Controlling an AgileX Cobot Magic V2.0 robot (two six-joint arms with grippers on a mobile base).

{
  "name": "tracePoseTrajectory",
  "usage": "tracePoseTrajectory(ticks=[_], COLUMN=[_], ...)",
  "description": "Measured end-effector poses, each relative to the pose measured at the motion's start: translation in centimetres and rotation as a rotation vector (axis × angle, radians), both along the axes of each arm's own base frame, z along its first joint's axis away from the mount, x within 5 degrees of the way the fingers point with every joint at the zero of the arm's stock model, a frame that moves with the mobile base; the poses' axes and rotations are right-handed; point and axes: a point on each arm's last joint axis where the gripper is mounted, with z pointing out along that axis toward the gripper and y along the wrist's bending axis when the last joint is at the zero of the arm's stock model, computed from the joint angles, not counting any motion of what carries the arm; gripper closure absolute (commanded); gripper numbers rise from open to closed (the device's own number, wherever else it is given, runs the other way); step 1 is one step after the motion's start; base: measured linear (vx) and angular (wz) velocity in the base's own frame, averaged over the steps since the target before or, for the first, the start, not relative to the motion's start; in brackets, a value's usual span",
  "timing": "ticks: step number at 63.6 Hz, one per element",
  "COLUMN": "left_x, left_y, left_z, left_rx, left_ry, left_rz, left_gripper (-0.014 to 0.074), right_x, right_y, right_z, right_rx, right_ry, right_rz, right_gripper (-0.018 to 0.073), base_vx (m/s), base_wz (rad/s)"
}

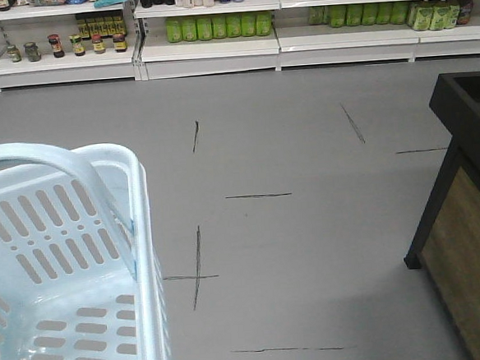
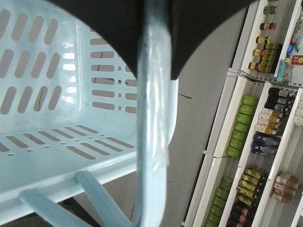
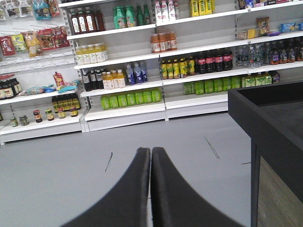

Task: Pick three apples into basket with both arms
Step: 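Drive the base along the aisle carrying the basket in the left gripper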

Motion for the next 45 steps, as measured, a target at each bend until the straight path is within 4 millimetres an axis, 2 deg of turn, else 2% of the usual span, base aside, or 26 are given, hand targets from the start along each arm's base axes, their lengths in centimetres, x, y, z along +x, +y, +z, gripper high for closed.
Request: tracePoseTrajectory(ticks=[45], left_x=[-0.13], left_y=[0.13], left_z=[0.06], left_rx=[-0.004], left_ry=[-0.004], left_rz=[0.0], left_gripper=[0.0604], right_x=[0.0], right_y=[0.0], right_z=[0.0], right_rx=[0.0], right_ry=[0.0], right_rz=[0.0], right_gripper=[0.0568], base_vx=[0.14], base_wz=[0.0])
